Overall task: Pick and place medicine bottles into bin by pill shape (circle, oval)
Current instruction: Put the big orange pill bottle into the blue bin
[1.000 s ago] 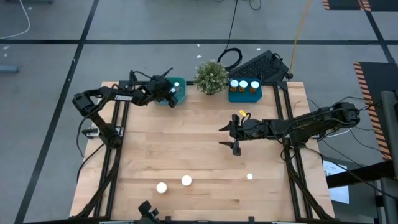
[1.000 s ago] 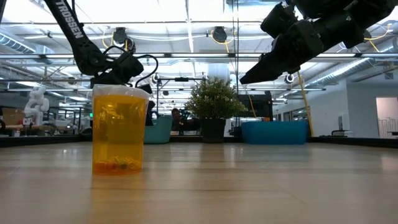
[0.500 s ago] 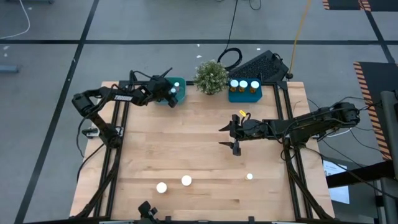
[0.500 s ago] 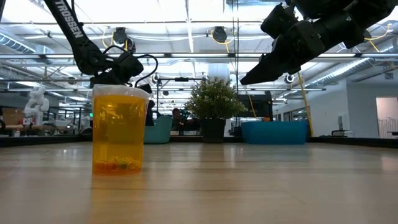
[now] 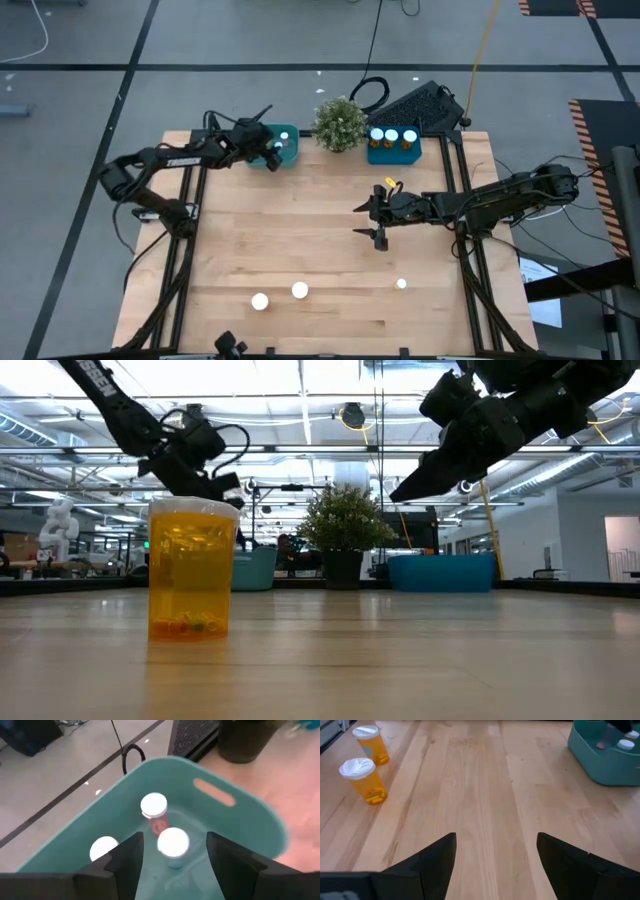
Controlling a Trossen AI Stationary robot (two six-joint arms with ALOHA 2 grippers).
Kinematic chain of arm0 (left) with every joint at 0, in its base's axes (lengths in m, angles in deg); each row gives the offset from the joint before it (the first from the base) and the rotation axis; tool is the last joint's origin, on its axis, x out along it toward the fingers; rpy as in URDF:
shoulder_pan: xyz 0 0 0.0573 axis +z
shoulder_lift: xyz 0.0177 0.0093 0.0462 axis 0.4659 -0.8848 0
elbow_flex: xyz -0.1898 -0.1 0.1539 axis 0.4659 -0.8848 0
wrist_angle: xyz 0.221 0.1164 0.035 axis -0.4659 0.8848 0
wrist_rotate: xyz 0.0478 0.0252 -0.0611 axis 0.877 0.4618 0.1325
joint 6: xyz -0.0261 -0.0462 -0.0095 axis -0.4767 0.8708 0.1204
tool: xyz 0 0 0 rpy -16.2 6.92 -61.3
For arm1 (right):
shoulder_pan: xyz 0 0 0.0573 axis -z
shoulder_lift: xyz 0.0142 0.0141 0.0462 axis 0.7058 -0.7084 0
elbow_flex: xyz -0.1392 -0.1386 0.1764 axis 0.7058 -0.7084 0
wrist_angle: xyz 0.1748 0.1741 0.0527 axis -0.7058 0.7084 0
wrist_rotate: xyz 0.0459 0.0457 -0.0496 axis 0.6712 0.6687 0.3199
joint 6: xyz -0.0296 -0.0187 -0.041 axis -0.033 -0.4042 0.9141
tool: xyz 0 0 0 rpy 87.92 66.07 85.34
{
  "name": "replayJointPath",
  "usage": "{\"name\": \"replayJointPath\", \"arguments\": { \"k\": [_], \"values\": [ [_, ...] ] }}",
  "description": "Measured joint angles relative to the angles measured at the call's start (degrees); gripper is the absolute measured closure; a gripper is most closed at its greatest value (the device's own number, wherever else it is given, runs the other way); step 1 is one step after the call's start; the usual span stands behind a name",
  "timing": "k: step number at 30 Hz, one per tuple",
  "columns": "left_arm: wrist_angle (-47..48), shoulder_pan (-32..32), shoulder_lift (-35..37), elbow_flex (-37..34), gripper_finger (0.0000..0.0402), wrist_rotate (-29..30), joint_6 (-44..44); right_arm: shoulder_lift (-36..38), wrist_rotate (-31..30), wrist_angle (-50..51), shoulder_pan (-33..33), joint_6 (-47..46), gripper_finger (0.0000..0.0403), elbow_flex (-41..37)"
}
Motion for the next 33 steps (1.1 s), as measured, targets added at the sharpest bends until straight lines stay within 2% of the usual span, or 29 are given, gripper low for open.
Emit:
{"name": "replayJointPath", "arguments": {
  "k": [8, 11, 16, 21, 27, 33],
  "values": [
    [7.10, -6.23, 11.61, -0.04, 0.0181, 0.04, 1.52, 0.00, 0.06, 0.79, -0.06, -1.16, 0.0133, 0.01],
    [10.42, -10.30, 15.86, -0.04, 0.0181, 0.16, 2.98, 0.00, 0.06, 0.83, -0.08, -0.93, 0.0133, 0.01],
    [17.39, -19.35, 21.07, -0.04, 0.0191, 3.73, 5.94, 0.00, 0.06, 0.65, -0.08, 1.53, 0.0133, 0.01],
    [21.61, -29.22, 23.72, -0.04, 0.0218, 5.93, 10.59, 0.00, 0.06, 0.05, -0.01, 3.65, 0.0133, 0.01],
    [22.27, -41.72, 23.23, -0.07, 0.0247, 9.87, 15.65, 0.00, 0.06, 0.34, 0.01, 3.77, 0.0133, 0.03],
    [22.24, -51.32, 23.05, -0.07, 0.0247, 14.77, 21.30, 0.00, 0.11, 0.90, -0.40, 2.57, 0.0133, 0.03]
  ]
}}
